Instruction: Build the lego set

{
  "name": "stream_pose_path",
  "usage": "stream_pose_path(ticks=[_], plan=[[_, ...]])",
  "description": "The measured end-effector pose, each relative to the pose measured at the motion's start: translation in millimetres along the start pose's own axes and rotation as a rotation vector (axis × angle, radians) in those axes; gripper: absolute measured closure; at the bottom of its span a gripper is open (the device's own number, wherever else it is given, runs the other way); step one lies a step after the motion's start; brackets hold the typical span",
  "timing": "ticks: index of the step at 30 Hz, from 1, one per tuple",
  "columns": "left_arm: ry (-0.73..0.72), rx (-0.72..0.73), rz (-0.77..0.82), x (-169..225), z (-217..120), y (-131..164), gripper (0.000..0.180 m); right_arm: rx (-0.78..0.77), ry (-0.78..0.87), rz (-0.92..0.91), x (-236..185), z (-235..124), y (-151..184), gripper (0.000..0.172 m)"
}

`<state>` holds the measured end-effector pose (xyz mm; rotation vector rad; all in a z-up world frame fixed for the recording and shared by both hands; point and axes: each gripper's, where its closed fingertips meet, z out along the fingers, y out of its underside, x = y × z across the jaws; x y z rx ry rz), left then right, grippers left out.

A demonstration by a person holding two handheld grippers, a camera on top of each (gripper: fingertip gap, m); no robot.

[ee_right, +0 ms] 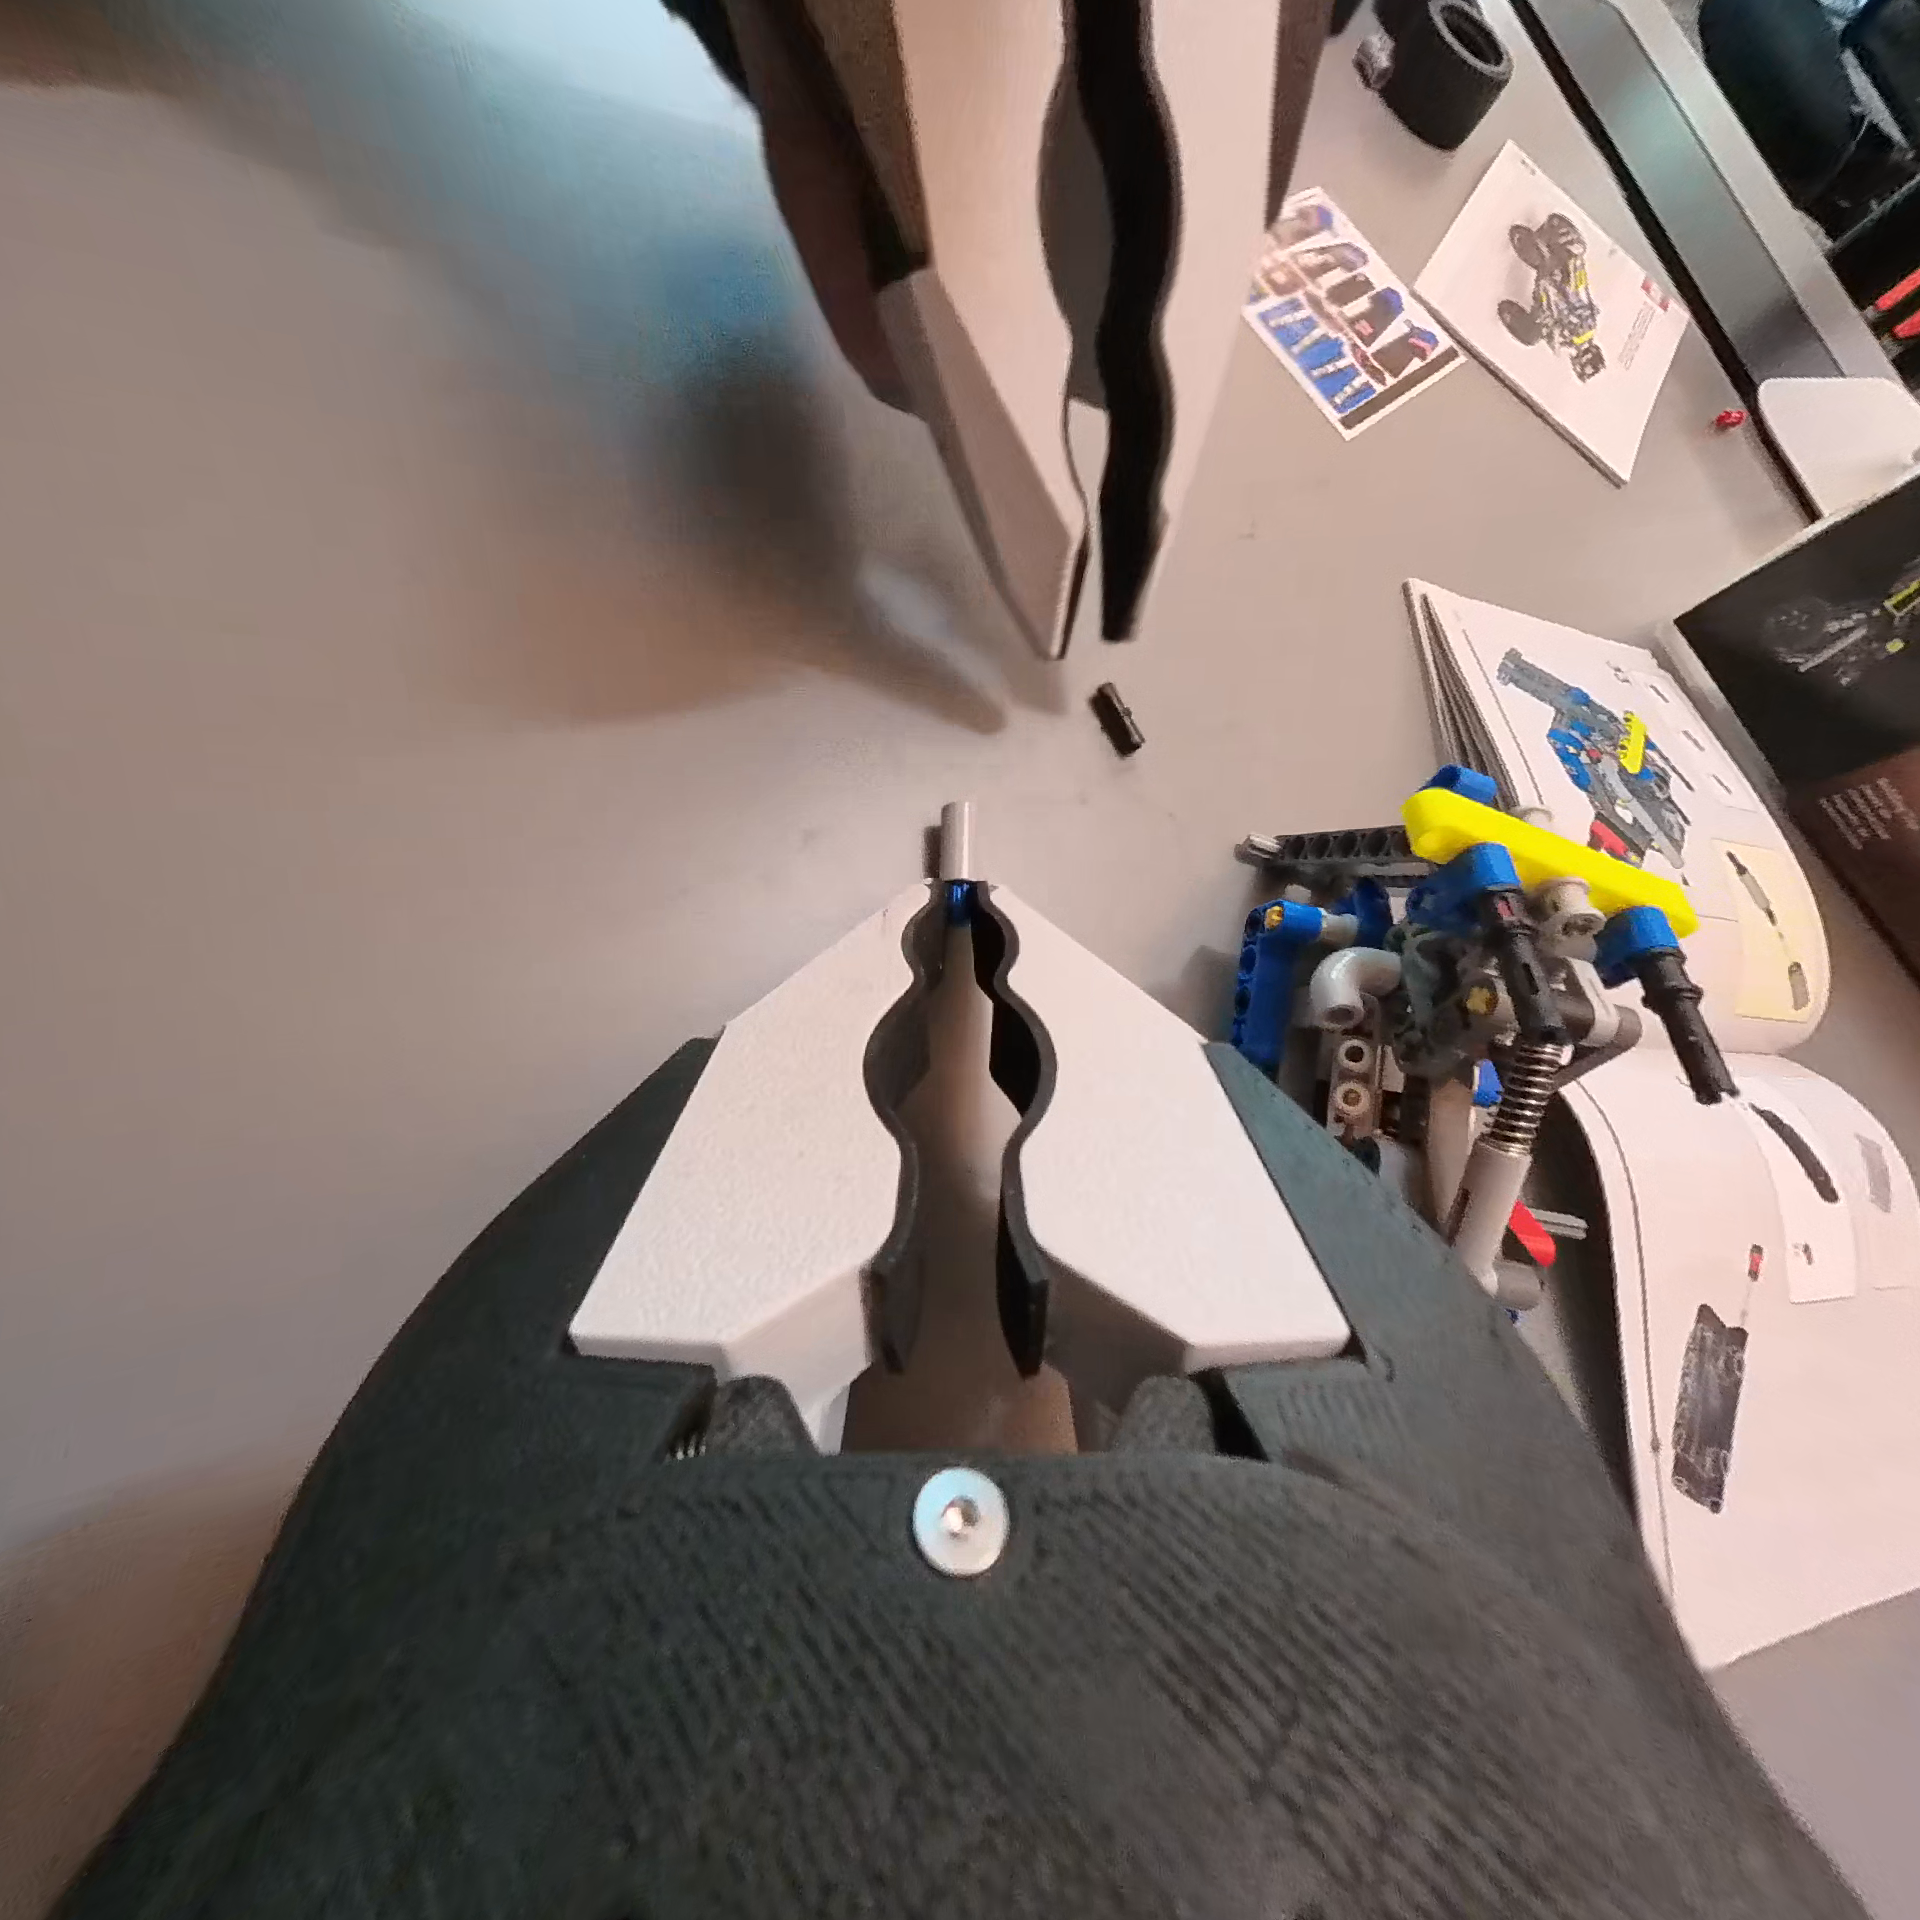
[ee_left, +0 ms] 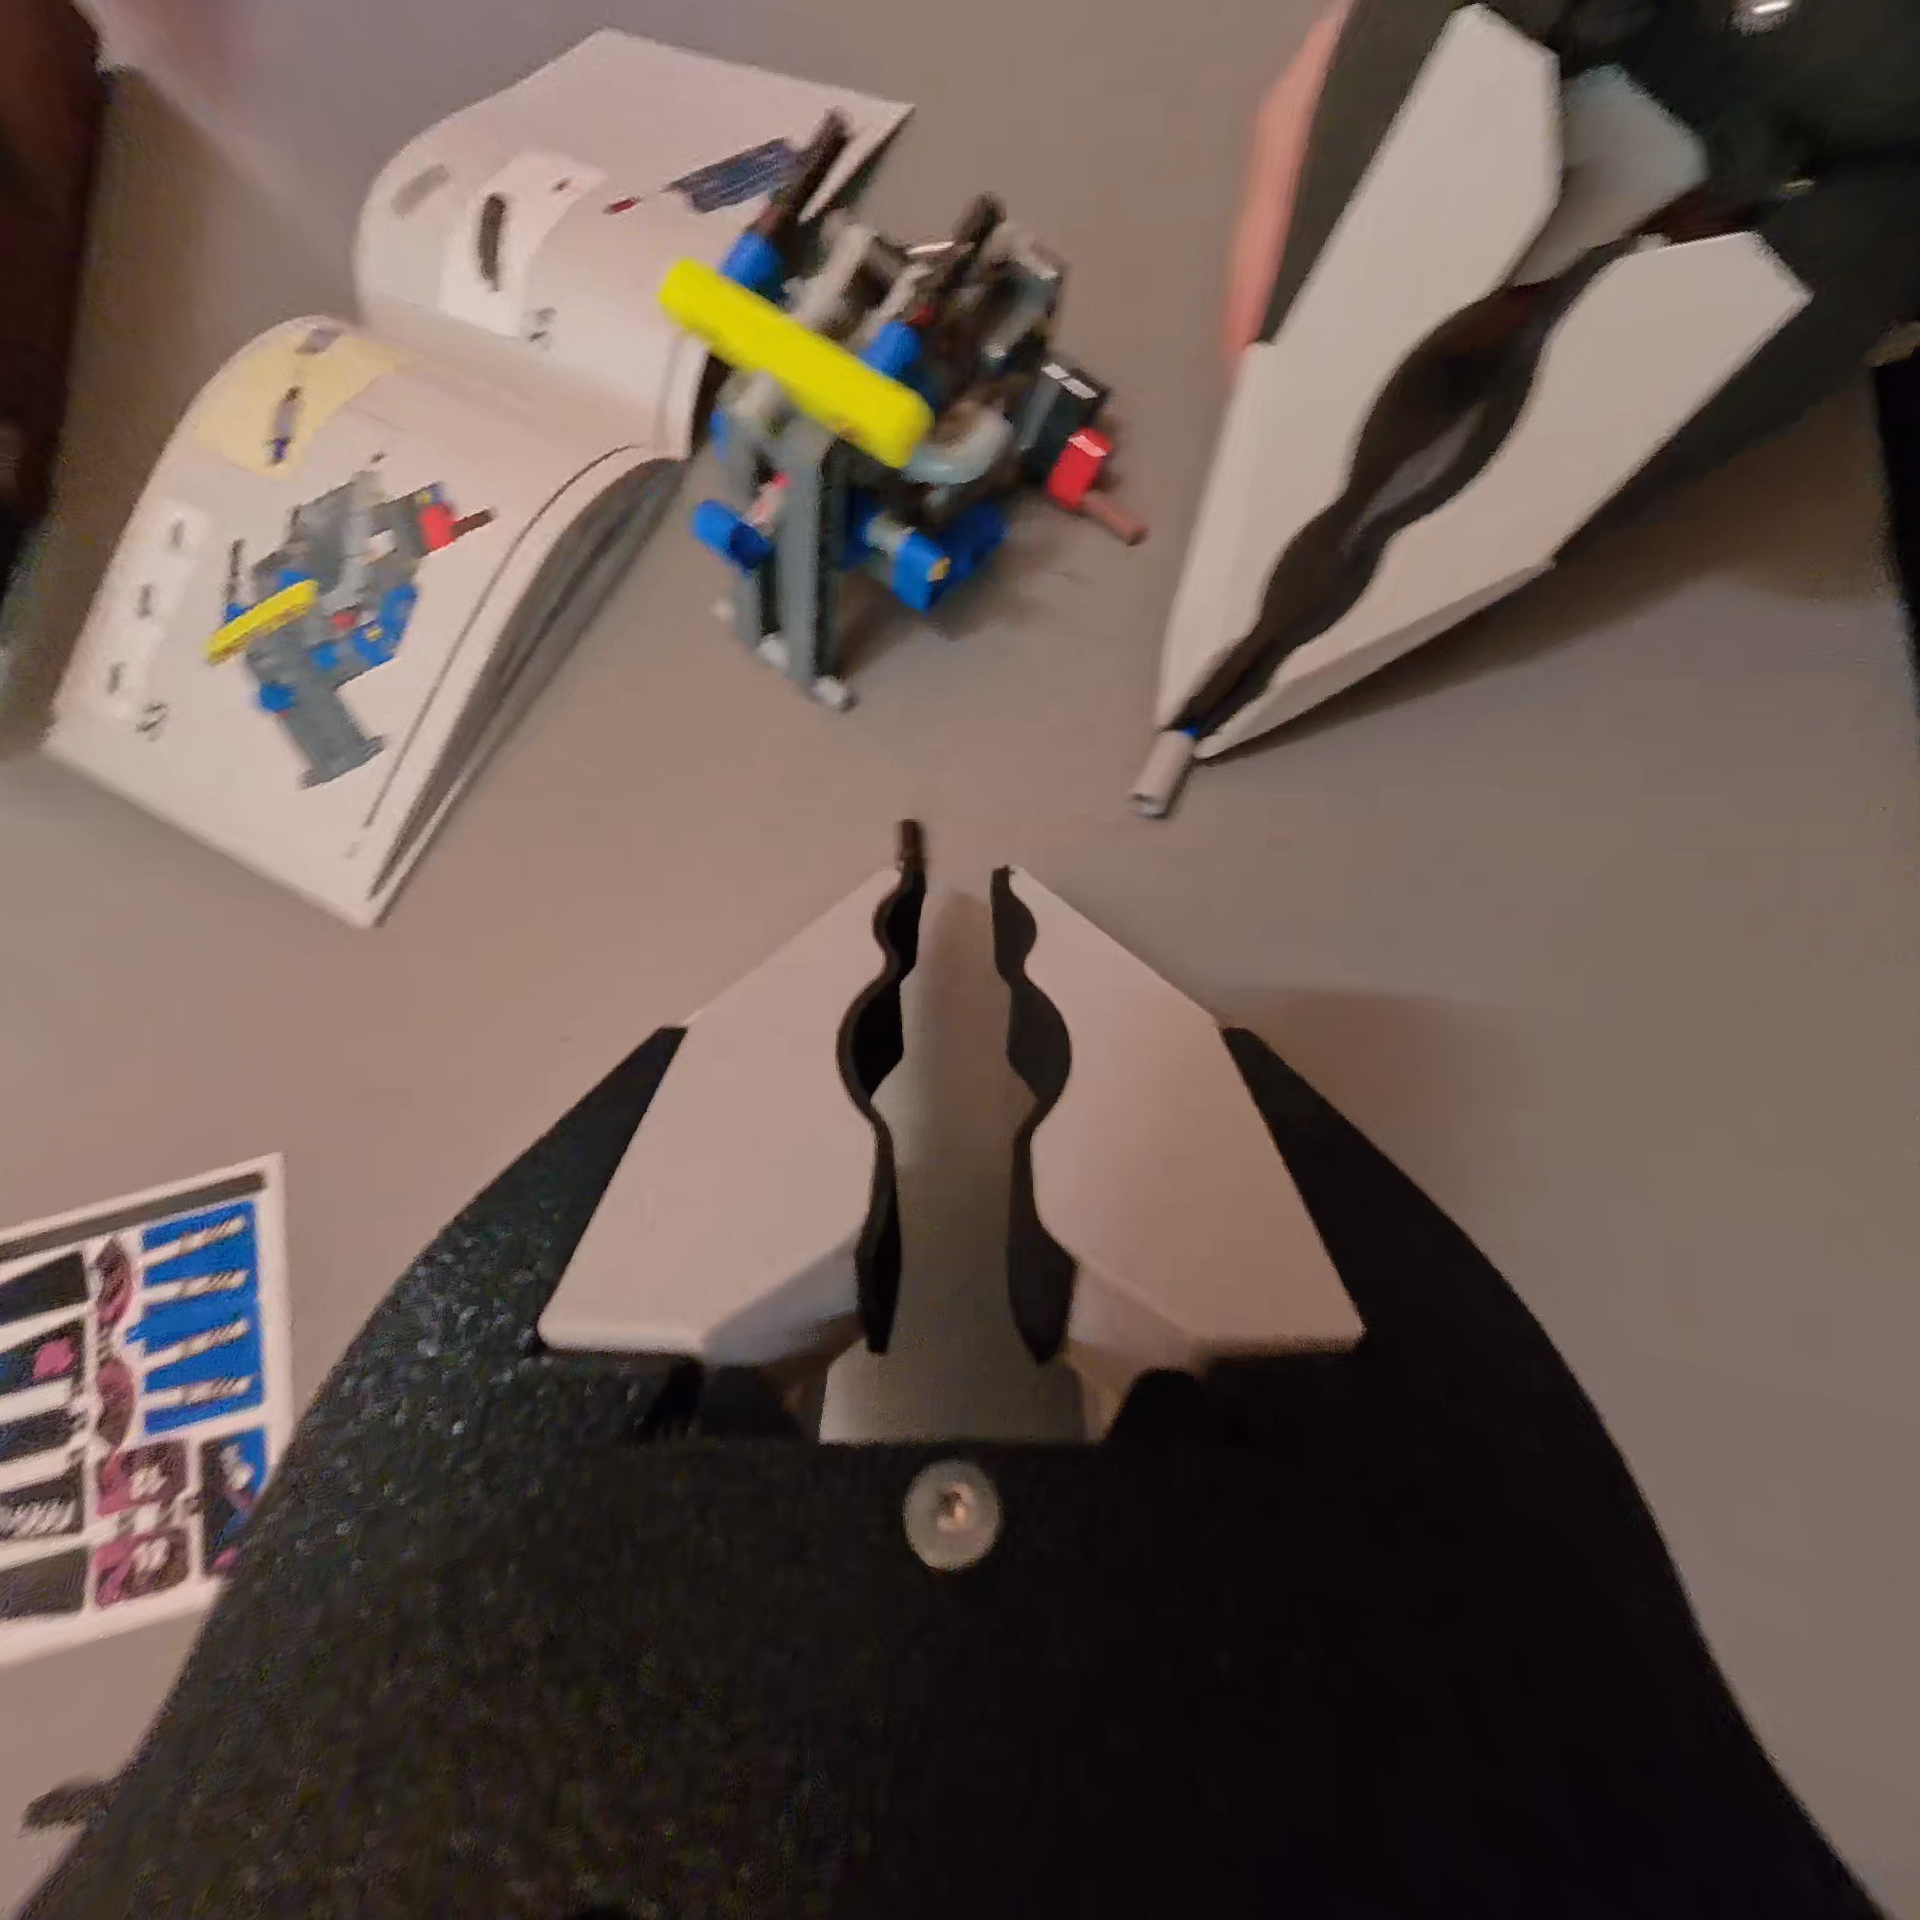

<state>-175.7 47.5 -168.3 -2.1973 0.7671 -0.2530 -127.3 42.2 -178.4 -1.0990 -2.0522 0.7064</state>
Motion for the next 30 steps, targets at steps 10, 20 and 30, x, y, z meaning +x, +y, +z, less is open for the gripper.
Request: stream_pose_path(ticks=[10, 20, 30], plan=[[-0.021, -0.055, -0.096, -14, 17, 8, 0.16, -0.005, 0.023, -0.001, 4, -2, 3, 0.168], [0.002, -0.049, -0.085, -5, 12, 12, 0.161, -0.005, 0.021, 0.023, 6, -3, 5, 0.165], [0.088, -0.09, 0.003, 7, 17, 7, 0.179, -0.022, 0.013, 0.046, 8, 4, 2, 0.169]])
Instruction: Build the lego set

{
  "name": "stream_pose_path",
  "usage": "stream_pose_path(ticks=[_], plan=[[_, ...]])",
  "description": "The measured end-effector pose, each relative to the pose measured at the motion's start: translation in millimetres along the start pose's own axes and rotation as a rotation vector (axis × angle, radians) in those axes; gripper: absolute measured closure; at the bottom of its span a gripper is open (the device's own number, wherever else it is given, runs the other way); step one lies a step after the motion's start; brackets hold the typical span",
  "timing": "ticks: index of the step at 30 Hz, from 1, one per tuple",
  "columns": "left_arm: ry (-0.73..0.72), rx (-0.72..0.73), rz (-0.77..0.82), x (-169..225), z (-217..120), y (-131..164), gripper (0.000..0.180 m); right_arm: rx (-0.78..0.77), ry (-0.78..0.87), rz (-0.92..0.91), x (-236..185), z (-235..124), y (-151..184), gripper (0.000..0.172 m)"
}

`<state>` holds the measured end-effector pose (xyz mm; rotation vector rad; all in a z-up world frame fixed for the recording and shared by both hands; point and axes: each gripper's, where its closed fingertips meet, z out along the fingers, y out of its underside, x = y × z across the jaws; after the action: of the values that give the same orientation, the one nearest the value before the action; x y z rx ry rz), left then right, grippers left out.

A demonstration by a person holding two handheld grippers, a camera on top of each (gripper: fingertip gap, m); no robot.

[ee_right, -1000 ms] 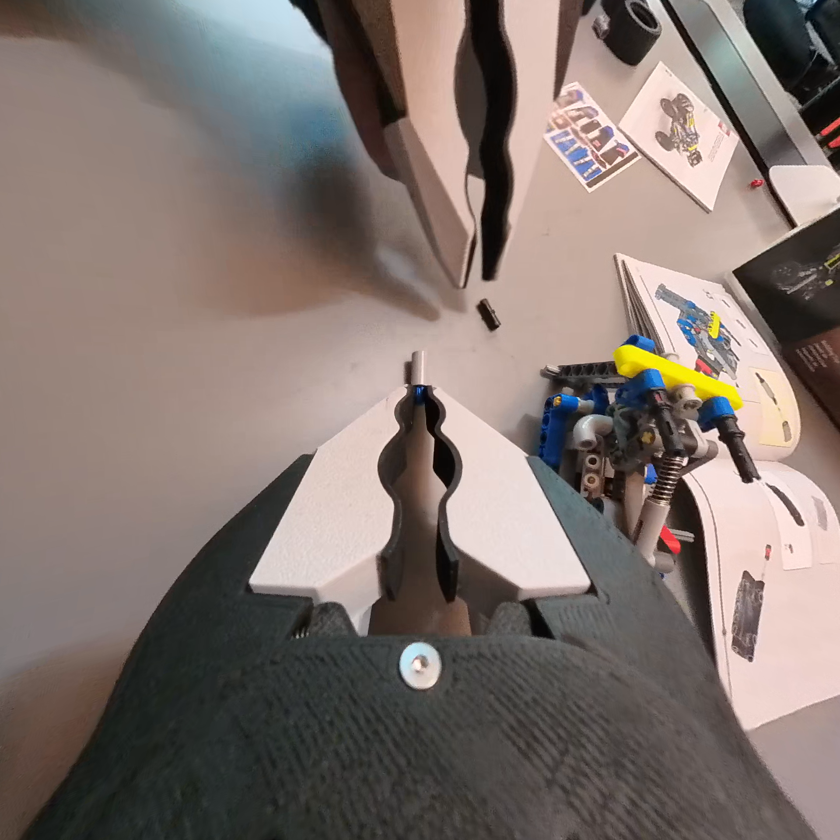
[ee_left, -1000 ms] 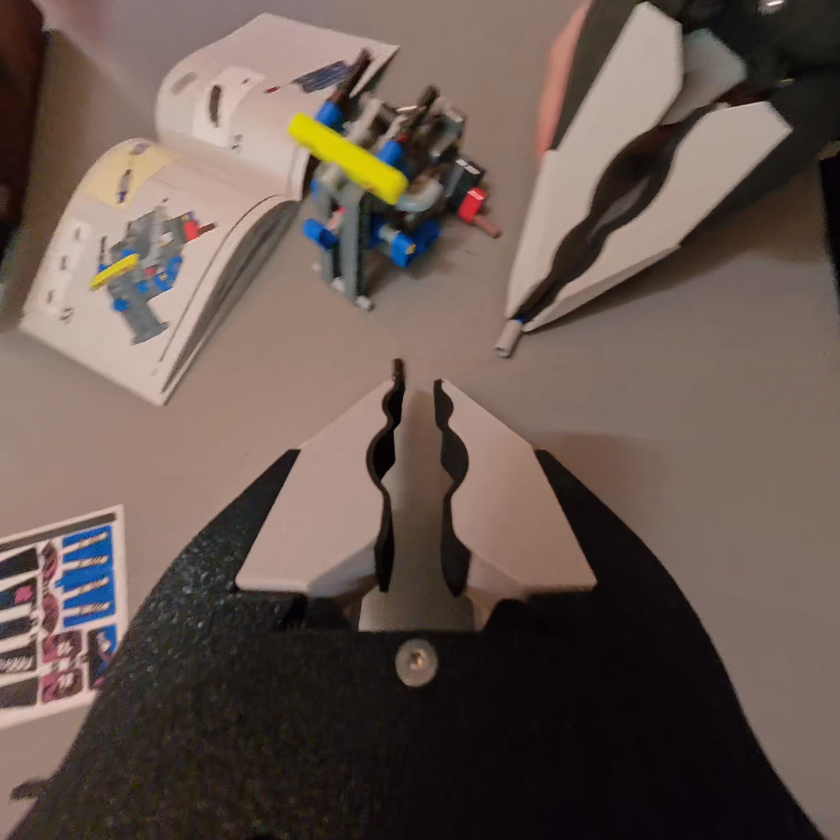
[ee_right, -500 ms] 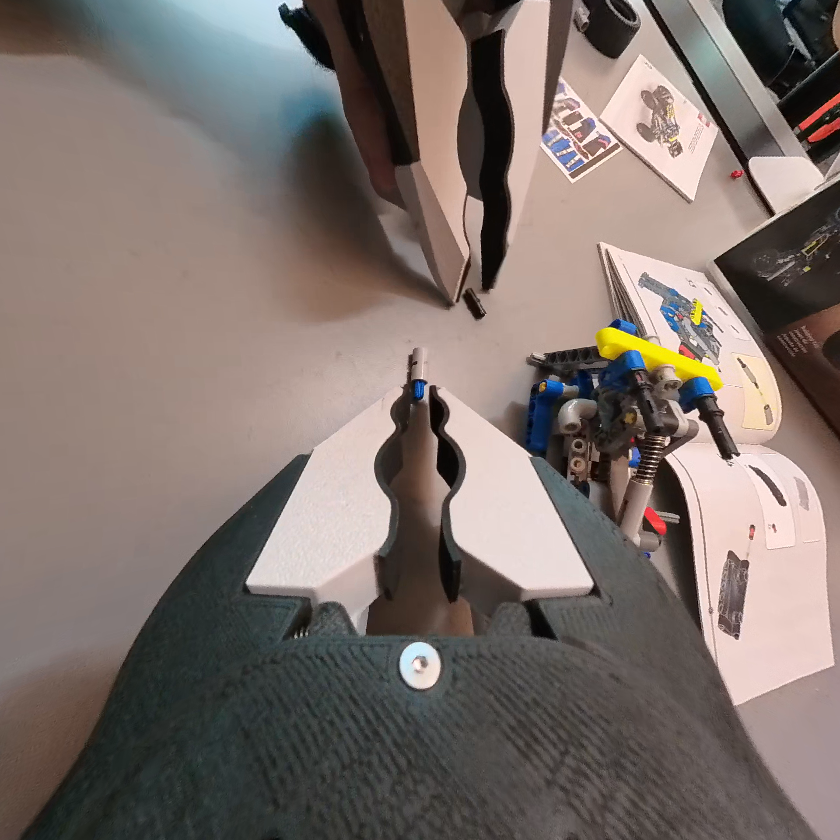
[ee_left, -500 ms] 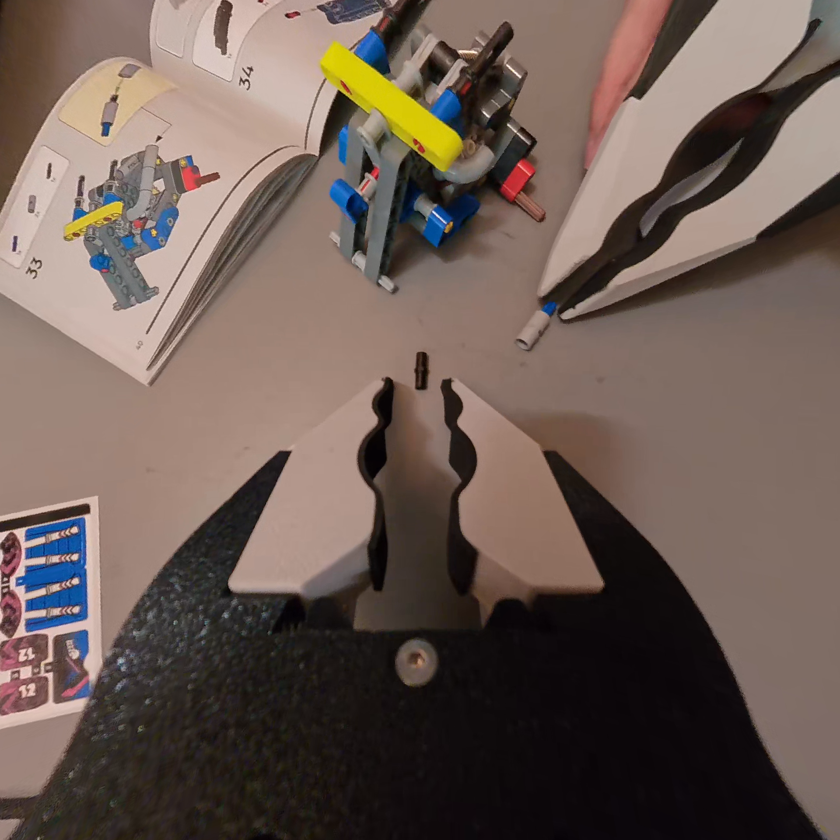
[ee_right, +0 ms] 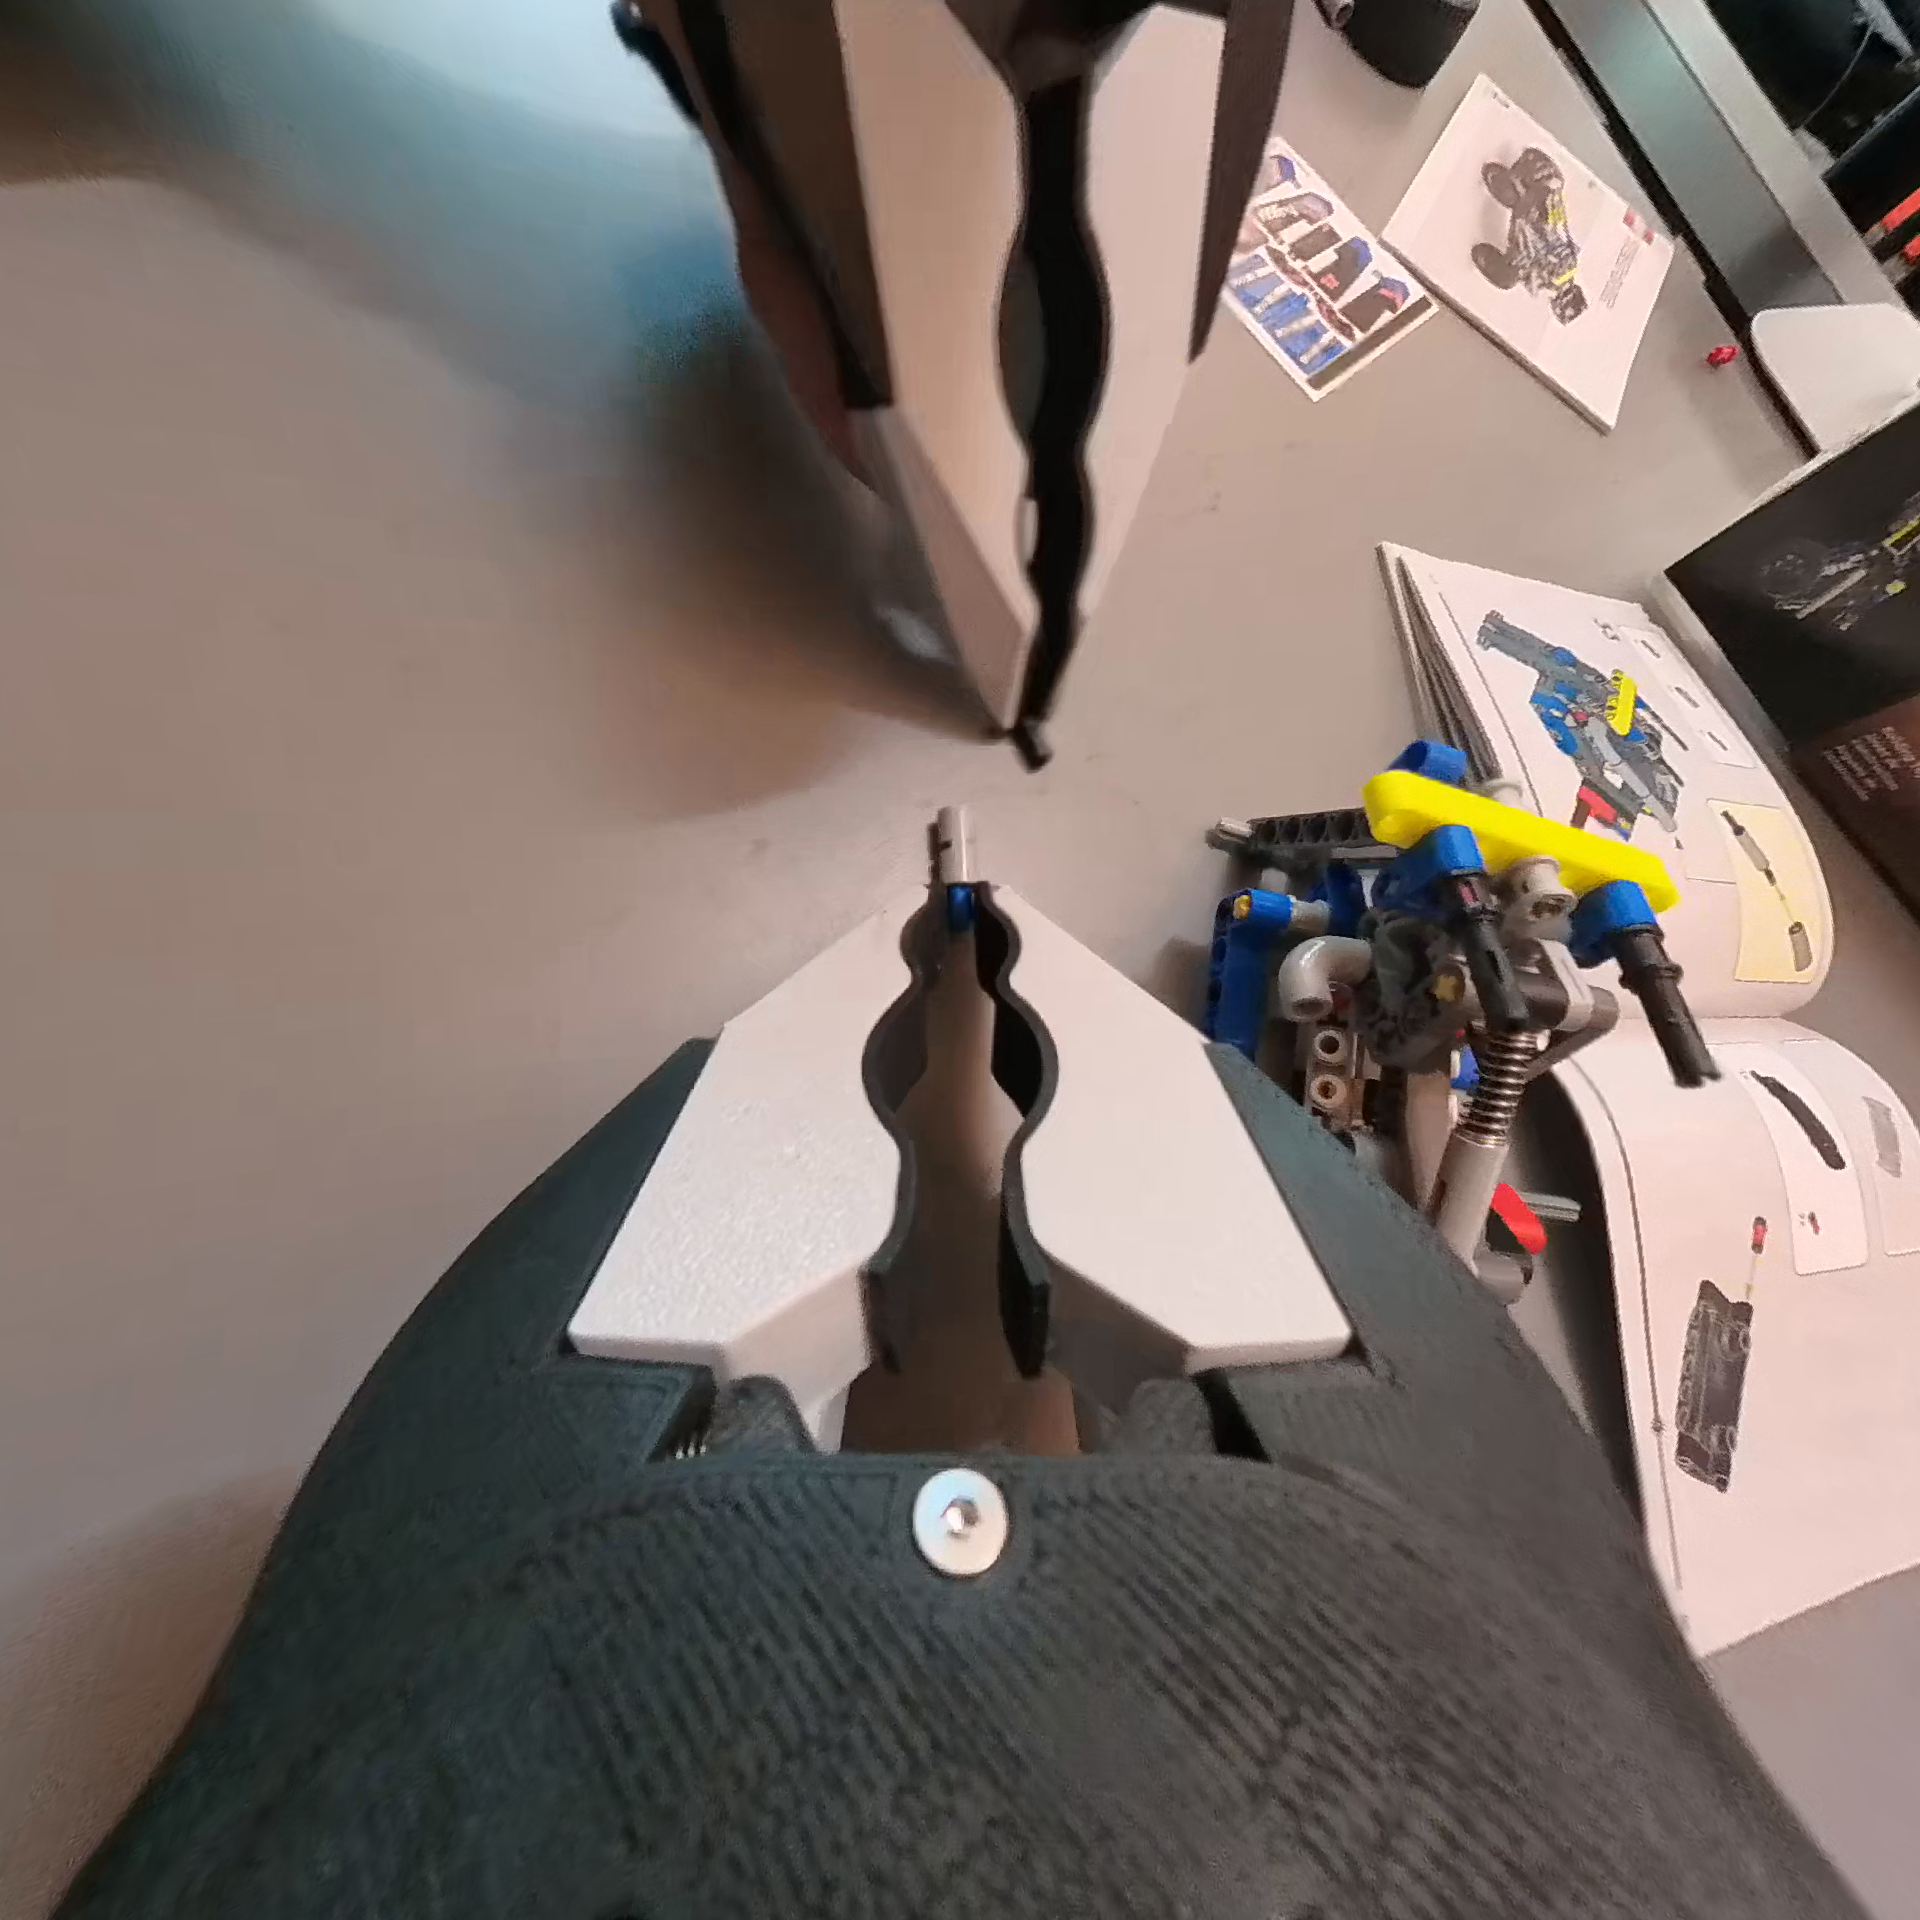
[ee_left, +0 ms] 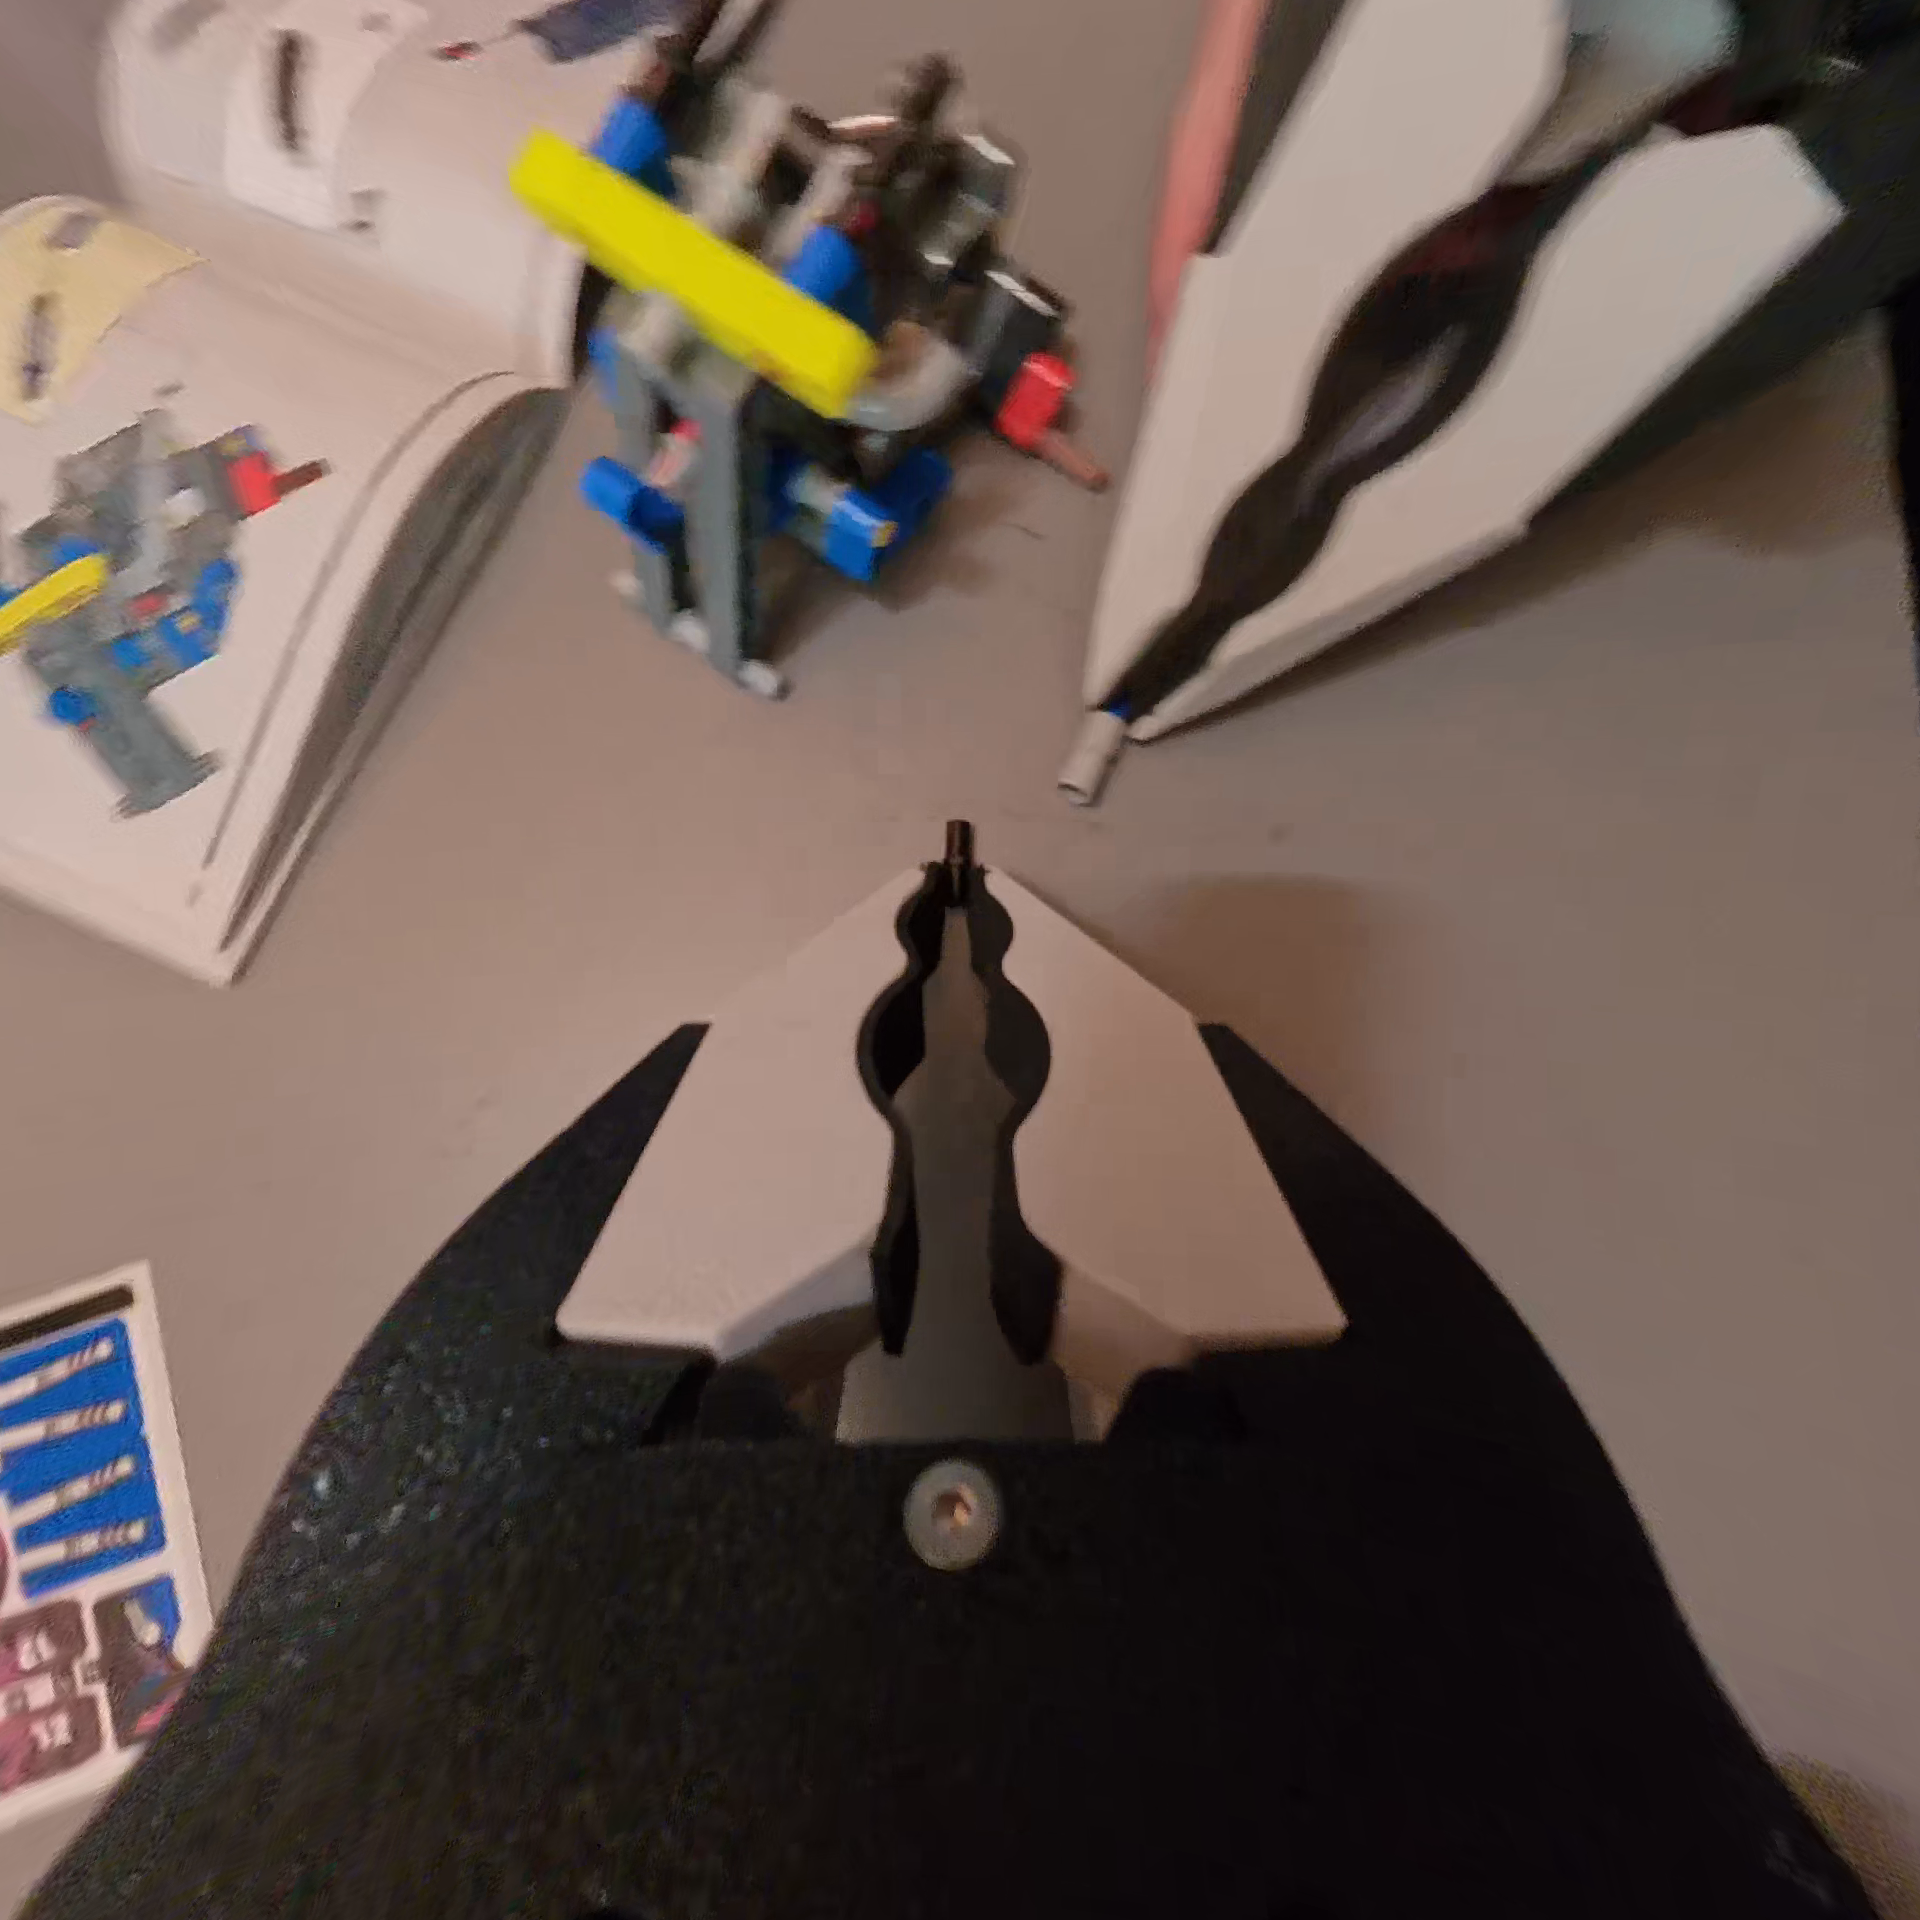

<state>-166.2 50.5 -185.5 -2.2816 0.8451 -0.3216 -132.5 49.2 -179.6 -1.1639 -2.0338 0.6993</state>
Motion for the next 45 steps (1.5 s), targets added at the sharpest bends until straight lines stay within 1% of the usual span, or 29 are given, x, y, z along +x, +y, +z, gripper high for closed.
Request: stream_pose_path(ticks=[3, 6, 15, 18, 23, 27, 34, 38, 41, 42, 43, 45], plan=[[0.051, -0.042, 0.121, 16, -1, 1, 0.179, -0.004, -0.004, -0.01, 0, 2, -1, 0.17], [0.037, -0.082, 0.196, 20, -5, 4, 0.179, 0.008, -0.045, -0.003, -4, 3, -3, 0.17], [0.06, -0.008, 0.213, 20, -9, 1, 0.18, -0.005, -0.046, -0.032, -6, 6, -6, 0.17], [0.057, -0.027, 0.235, 20, -7, 5, 0.18, -0.016, -0.039, -0.053, -5, 8, -7, 0.17], [0.067, 0.023, 0.216, 20, -10, 2, 0.18, -0.052, -0.049, -0.105, -6, 9, -8, 0.17], [0.067, 0.004, 0.233, 20, -8, 5, 0.18, -0.06, -0.059, -0.125, -6, 10, -9, 0.17], [0.005, -0.005, 0.3, 17, -6, 5, 0.18, -0.173, 0.006, -0.341, -4, 12, -10, 0.17], [-0.046, -0.049, 0.425, 17, -6, 5, 0.18, -0.186, -0.017, -0.37, -4, 13, -10, 0.171], [-0.093, -0.158, 0.546, 17, -6, 5, 0.18, -0.241, -0.044, -0.394, -4, 12, -10, 0.171], [-0.088, -0.175, 0.556, 19, -6, 6, 0.18, -0.25, -0.054, -0.416, -6, 12, -10, 0.171], [-0.084, -0.18, 0.526, 19, -7, 6, 0.18, -0.247, -0.062, -0.403, -7, 11, -10, 0.17], [-0.086, -0.196, 0.447, 19, -8, 8, 0.179, -0.232, -0.076, -0.313, -7, 11, -10, 0.17]])
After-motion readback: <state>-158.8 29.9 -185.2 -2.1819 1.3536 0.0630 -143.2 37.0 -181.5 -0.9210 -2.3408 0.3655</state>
